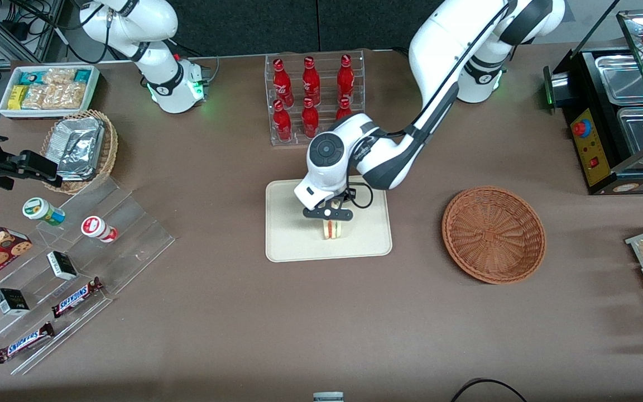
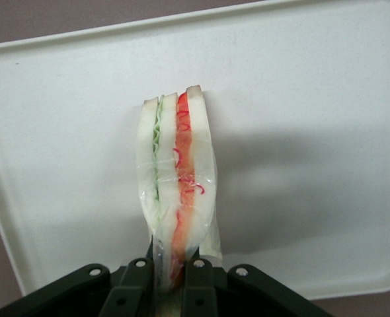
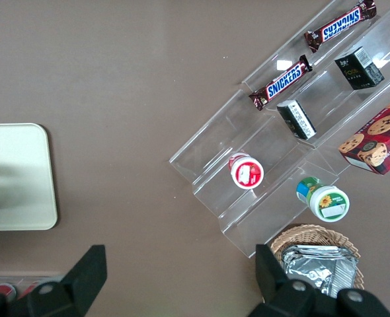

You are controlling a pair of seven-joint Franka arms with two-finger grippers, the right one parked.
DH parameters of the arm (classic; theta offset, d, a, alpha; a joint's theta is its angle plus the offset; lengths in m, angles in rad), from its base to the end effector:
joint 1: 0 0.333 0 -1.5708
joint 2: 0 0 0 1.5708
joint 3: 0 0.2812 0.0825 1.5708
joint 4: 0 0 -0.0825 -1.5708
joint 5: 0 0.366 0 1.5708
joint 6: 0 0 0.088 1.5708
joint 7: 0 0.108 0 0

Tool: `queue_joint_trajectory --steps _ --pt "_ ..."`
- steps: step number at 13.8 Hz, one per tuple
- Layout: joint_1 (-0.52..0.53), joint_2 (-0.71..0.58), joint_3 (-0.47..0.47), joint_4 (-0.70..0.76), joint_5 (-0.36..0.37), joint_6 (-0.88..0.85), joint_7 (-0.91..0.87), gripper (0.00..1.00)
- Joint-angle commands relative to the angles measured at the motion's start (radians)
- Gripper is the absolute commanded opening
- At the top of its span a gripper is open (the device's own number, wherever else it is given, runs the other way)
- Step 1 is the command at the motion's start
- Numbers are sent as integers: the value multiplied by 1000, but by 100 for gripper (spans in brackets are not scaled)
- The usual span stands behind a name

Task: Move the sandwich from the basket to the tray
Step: 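Lower the sandwich upright onto the tray and open the left gripper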

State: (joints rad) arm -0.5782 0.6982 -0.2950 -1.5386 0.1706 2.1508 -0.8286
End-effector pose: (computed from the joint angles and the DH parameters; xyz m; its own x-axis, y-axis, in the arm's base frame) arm 0.4509 -0.4873 0.2342 0.9940 -0.0815 -0.0726 -0.0820 -0.9966 -0.0040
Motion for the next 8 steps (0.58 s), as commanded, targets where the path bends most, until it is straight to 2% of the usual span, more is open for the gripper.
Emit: queue_joint_trajectory --steps 1,3,4,5,6,8 --pt "-28 38 11 41 32 29 -47 0" --pt "-35 40 11 41 32 29 -47 0" --pt "-35 41 11 40 33 29 -43 55" --pt "-35 41 11 40 35 29 -38 86" --pt "-35 40 11 41 35 29 -46 100" --pt "-31 26 13 43 35 21 -46 100"
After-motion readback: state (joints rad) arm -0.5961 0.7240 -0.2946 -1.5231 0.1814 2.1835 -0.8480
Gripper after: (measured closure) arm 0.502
